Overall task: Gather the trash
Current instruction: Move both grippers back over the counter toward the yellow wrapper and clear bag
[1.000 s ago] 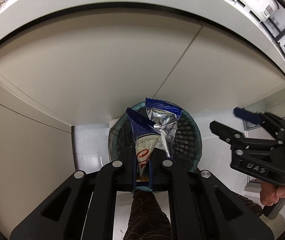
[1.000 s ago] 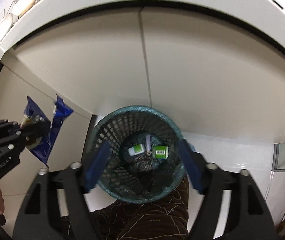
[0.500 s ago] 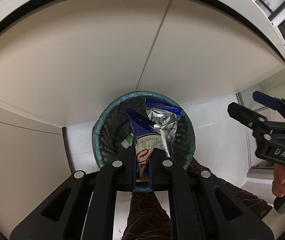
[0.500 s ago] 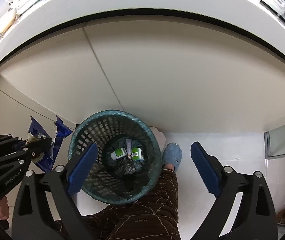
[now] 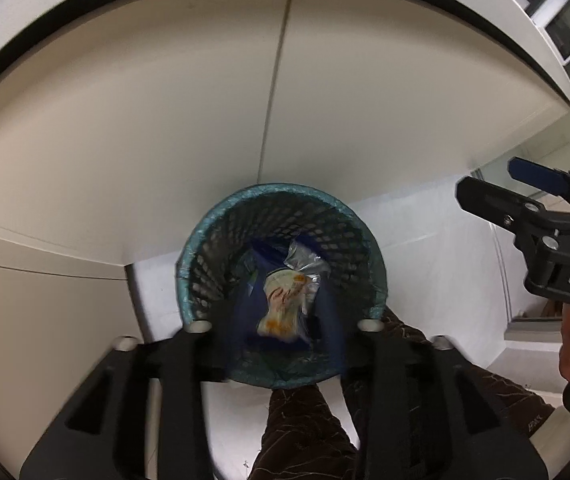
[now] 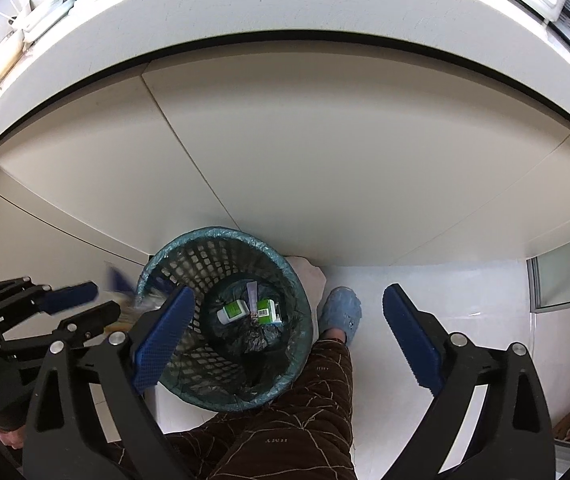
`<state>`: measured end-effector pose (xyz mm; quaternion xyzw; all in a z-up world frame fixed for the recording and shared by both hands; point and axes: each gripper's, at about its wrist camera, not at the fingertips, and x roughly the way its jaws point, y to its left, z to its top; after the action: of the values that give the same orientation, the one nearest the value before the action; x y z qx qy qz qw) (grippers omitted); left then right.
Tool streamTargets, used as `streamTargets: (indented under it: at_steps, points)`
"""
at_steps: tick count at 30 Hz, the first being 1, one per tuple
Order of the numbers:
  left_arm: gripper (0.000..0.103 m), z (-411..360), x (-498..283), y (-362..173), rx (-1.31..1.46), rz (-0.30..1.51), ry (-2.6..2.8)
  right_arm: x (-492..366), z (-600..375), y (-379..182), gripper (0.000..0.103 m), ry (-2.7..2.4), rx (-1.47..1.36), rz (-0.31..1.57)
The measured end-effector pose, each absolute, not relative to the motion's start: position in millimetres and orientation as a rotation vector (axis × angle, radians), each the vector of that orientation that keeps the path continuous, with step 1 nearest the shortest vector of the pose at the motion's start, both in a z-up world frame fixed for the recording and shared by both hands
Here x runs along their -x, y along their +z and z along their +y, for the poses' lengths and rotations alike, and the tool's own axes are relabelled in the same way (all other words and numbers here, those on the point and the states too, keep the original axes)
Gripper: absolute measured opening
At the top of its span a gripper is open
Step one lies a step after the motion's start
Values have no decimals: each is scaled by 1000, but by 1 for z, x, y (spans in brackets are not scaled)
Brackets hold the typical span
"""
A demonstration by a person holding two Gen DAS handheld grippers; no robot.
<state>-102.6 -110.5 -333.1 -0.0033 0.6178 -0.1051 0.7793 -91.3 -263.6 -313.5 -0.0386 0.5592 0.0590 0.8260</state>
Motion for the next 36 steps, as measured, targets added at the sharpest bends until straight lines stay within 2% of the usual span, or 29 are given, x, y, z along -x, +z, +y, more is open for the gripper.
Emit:
streamTargets:
  at_steps: [2,4,6,8,9,13,19,27,36]
  points:
    - [51,-108,101,-332,24,1330,-216,91,-264,-311,91,130,76,1187]
    - [59,-106,101,-331,22,1329,-198,91,-265,-309,91,131,76,1183]
    - [62,-105,102,-326,19,1321,-189,91,-264,-305,91,133,79,1178]
    - [71,-104,102,-316,20,1302,-178,90,-263,-298,91,137,88,1166]
    - [81,-103,102,-310,10,1290,-160,89,-263,-294,91,139,88,1158]
    - [95,-99,99,-275,47,1249,-143,86,-262,-271,93,139,96,1118]
    - [97,-90,97,-219,79,1167,-103,80,-262,-230,93,143,97,1052]
    - [97,-81,88,-159,122,1150,-85,74,-255,-168,93,146,112,962]
    - [97,-74,58,-101,98,1109,-46,49,-248,-107,93,156,91,960]
